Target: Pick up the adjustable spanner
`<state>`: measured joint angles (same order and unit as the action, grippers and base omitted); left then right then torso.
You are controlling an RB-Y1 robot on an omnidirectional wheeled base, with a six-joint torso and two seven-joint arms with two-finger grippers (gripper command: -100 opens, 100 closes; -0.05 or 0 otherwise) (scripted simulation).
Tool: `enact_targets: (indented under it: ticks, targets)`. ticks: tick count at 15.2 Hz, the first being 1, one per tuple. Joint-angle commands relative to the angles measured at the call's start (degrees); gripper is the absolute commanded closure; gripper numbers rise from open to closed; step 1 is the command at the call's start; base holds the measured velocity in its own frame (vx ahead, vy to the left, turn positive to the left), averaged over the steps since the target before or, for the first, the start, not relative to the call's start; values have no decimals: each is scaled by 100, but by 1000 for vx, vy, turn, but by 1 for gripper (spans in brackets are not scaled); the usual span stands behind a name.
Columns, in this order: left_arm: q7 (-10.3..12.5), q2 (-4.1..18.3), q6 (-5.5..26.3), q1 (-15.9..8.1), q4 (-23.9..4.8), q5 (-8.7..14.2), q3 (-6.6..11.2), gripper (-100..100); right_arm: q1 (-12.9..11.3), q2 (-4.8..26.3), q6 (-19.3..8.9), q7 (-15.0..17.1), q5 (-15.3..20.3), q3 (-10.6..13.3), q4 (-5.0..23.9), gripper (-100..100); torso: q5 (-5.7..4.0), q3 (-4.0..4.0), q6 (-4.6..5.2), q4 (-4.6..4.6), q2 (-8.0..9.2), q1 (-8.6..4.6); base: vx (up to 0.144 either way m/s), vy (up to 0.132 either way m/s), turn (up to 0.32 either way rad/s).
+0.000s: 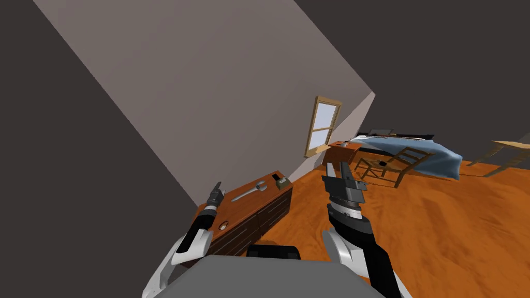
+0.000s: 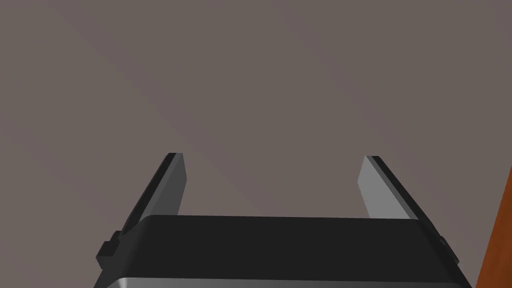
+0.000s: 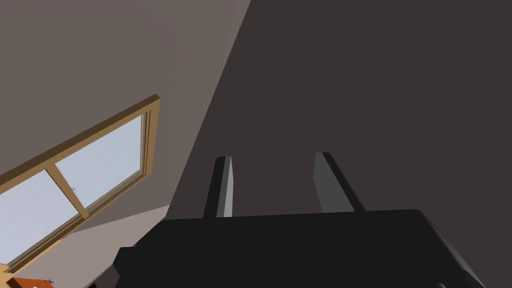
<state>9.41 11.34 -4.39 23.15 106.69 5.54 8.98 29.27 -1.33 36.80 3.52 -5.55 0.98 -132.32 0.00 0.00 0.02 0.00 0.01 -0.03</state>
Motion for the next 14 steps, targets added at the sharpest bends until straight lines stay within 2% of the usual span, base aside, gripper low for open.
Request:
enact_targets:
  ticks: [1, 2, 3, 5, 6, 8, 9, 11, 12, 14]
  targets:
    - [11, 142, 286, -76, -286, 143, 217, -100, 0, 0, 0, 0, 0, 0, 0, 0, 0, 0, 0, 0, 0, 0, -6, -20, -366]
    - [11, 142, 310, -76, -485, 143, 217, -100, -1, 0, 0, 0, 0, 0, 0, 0, 0, 0, 4, 0, -1, 1, -4, -15, -315]
    - [17, 242, 440, -161, -665, 248, 382, -100, 0, 0, 0, 0, 0, 0, 0, 0, 0, 0, 0, 0, 0, 1, -2, -17, -347]
    - [17, 242, 531, -161, -823, 248, 382, -100, 0, 0, 0, 0, 0, 0, 0, 0, 0, 0, -1, 0, 1, 0, -1, -10, -157]
    - [22, 344, 723, -248, -981, 356, 552, -100, 1, 0, 0, 0, 0, -1, 0, 0, 0, 0, -4, 0, 0, 2, -2, -14, -190]
    - [22, 344, 756, -248, -1170, 356, 552, -100, 0, 0, 0, 0, 0, 0, 0, 0, 0, 0, 2, 1, -1, 1, -1, -10, -224]
    - [28, 445, 987, -336, -1346, 466, 725, -100, 0, 0, 0, 0, 0, 0, 0, 0, 0, 0, -2, 0, -1, 3, 2, -14, -272]
    - [28, 445, 987, -336, -1525, 466, 725, -100, 0, 0, 0, 0, 0, 0, 0, 0, 0, 0, 1, 0, -1, 1, 3, -8, -227]
    - [34, 547, 1221, -425, -1724, 578, 902, -100, 1, 0, 0, 0, 0, -1, 0, 0, 0, -1, -1, 0, -2, 2, 6, -13, -341]
    - [34, 547, 1221, -425, -1886, 578, 902, -100, 0, 0, 0, 0, 0, 0, 0, 0, 0, -2, 0, 0, -3, 1, 7, -5, -196]
